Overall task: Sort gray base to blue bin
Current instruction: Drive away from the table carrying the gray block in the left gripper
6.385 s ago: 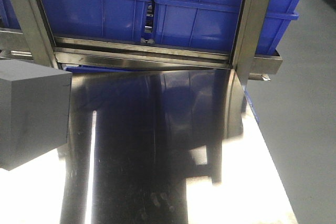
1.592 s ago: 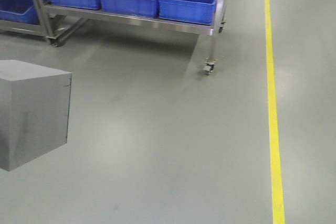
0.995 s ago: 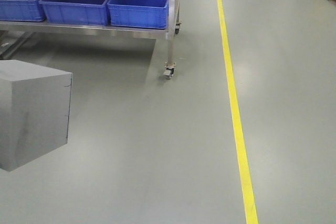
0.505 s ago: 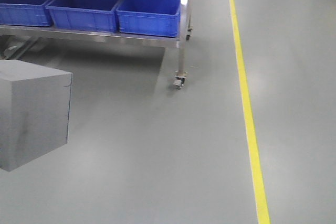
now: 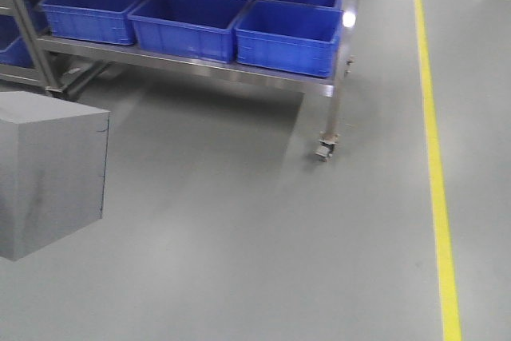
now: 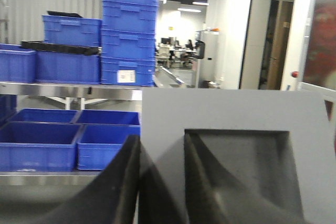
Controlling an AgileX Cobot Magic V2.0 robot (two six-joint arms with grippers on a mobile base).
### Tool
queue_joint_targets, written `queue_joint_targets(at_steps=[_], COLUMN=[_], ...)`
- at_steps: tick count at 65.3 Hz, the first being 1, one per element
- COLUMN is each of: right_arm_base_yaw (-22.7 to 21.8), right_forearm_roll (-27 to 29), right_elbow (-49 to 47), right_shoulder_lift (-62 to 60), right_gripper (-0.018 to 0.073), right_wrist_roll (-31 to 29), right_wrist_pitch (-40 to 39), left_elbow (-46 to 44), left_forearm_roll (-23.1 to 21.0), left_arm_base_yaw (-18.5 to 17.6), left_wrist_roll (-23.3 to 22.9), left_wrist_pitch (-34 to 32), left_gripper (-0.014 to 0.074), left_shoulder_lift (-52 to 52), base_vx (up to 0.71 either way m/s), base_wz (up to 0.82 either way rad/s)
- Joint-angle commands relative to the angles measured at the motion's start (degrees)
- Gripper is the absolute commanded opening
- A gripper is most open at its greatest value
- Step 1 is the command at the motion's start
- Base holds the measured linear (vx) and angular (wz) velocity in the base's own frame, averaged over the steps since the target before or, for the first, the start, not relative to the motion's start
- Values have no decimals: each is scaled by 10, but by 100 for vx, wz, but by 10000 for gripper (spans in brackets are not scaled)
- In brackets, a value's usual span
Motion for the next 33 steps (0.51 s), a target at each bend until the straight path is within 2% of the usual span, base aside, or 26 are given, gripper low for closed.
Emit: queue_joint_targets(at_steps=[1,33], right_arm_base_yaw=[0,0], right_forearm_roll=[-4,-4], right_elbow=[1,1], right_shoulder_lift=[-1,-1], right_gripper=[-5,-5], right_wrist_roll=[-4,-4], right_wrist_pitch=[-43,-43], left_elbow=[-17,-17], left_forearm_roll=[-4,-4], left_arm_base_yaw=[-3,-3], left_wrist_roll=[-3,-3], left_wrist_pitch=[-60,-60], left_gripper=[-6,-6], left_shoulder_lift=[1,1], base_vx=[37,40], base_wz=[35,36])
